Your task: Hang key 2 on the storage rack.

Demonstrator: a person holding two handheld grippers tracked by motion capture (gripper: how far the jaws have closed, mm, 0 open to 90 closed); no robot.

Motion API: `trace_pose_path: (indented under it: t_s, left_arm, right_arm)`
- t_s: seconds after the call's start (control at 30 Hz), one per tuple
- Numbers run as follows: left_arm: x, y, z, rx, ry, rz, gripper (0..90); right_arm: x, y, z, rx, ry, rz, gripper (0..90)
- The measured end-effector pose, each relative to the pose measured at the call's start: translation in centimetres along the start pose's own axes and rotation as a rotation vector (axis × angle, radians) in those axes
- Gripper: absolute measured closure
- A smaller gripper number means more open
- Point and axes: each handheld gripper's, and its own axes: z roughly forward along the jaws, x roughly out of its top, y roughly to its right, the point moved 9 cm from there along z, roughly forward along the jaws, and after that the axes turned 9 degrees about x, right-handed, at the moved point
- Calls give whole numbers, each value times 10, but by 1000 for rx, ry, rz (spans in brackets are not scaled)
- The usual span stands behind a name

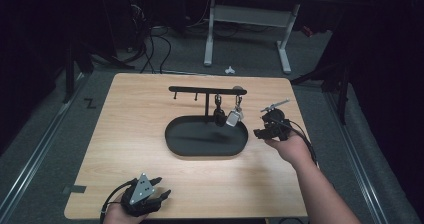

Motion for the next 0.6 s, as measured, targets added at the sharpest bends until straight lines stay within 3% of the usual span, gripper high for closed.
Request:
trace_pose_path:
  t_s: [0.13, 0.17, 0.3, 0.33, 0.37, 0.43, 0.47, 0.53, 0.57, 0.6]
  left_arm:
    - [0, -1, 3, 1, -7, 7, 468]
    - [0, -1, 3, 1, -8, 6, 466]
    - [5, -5, 5, 19, 7, -9, 457]
    - [5, -5, 5, 19, 7, -9, 456]
    - [4, -7, 5, 27, 4, -23, 456]
    - [3, -9, 5, 33, 2, -31, 452]
    - [2, -11, 5, 40, 2, -45, 452]
    - [1, -16, 4, 55, 7, -78, 445]
    - [1, -18, 3, 65, 9, -98, 436]
    - [1, -20, 1, 76, 14, -116, 436]
  right_arm:
    - [-11, -6, 0, -7, 52, -26, 418]
    - [-20, -10, 0, -15, 101, -51, 365]
    - [-42, -17, 2, -16, 206, -70, 273]
    - [-42, -17, 2, -16, 206, -70, 273]
    - [-56, -18, 5, -23, 257, -53, 224]
    - [-72, -19, 10, -15, 302, -20, 222]
    - [-72, -19, 10, -15, 302, -20, 222]
    - [-91, -21, 13, -20, 364, 10, 220]
    - [-105, -22, 4, -86, 460, -1, 261]
    - [-105, -22, 4, -86, 460, -1, 261]
